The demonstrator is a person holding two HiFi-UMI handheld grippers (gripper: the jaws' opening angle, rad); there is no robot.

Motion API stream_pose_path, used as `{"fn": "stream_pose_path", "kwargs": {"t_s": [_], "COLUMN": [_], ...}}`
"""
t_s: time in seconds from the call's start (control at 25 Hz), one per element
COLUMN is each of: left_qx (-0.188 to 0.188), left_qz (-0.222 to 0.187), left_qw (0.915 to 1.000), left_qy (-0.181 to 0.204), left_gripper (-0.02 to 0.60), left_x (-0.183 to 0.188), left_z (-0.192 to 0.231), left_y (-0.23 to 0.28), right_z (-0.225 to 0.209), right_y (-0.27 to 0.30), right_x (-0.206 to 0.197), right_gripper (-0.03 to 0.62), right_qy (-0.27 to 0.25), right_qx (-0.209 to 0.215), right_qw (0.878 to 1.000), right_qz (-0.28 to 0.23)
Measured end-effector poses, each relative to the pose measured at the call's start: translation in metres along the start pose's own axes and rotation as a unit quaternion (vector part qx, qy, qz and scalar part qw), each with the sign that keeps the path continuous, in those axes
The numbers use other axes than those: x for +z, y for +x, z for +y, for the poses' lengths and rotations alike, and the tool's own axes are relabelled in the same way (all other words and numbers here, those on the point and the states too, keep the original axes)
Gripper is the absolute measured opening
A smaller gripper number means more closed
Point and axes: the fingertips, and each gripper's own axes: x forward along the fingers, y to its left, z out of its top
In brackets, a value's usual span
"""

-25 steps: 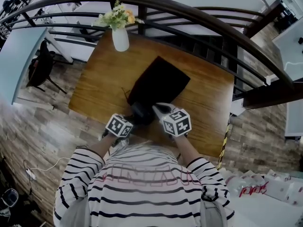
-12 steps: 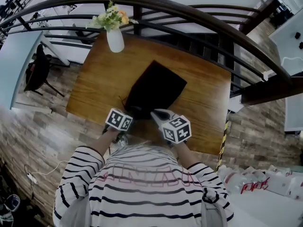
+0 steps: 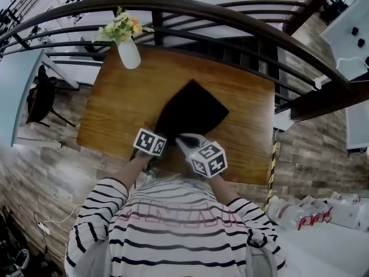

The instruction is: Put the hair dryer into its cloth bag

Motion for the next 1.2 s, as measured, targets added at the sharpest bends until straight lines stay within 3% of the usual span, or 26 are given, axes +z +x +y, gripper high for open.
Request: {"fn": "stream_pose_path", "kwargs": {"t_s": [0.28,0.6,0.96,1.2], "left_qx": [-0.023,-0.049,-0.039,-0.014], "left_qz": [-0.016,-0.045,-0.059,-0.052], "left_qw": [0.9996,0.9962,0.9955,0.9979], "left_qy": [-0.002,-0.056,-0.063,-0.037], "left_gripper": [0.175,0.176,0.179,0.181], "left_x": [0.022,0.060,0.103,0.127], "left_z": [-0.020,-0.036,-0.036,-0.027], "left_y": [0.017,0.045,0.072,0.084], "right_z": [0.000,-0.009,-0.033,-0.052], "right_y": [-0.007,-0.024,-0.039,-0.039], "right_x": [-0.005,-0.015,-0.022,-0.018], "right_gripper": [0.012,0.012,0.009,0.010], "right_qy": [-0.006,0.010,0.050,0.088], "right_qx": [0.006,0.026,0.062,0.070], "right_qw": [1.000,1.000,0.997,0.993], "right_qz": [-0.002,-0.008,-0.013,-0.027]}}
